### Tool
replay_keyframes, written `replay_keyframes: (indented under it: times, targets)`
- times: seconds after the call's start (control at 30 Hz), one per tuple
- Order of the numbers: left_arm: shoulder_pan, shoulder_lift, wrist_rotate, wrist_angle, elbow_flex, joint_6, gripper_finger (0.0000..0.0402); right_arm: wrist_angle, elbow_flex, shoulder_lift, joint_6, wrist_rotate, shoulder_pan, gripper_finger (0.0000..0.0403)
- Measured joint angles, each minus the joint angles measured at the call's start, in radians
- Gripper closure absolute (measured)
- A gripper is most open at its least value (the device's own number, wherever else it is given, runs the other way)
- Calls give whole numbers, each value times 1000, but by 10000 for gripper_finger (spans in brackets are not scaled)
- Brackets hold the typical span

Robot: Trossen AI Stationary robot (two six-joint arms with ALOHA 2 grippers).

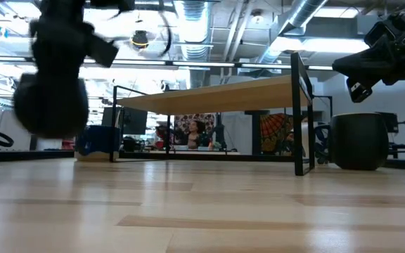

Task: Place coffee mugs
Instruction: Put the black mug on the shelf

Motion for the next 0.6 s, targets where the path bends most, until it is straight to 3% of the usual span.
replay_keyframes:
  times: [0.3, 0.6]
  targets:
    - [22, -2, -82, -11, 371, 123, 397, 0, 0, 0, 1, 0, 0, 347]
    - [220, 273, -97, -86, 841, 416, 398, 0, 0, 0, 4, 0, 0, 347]
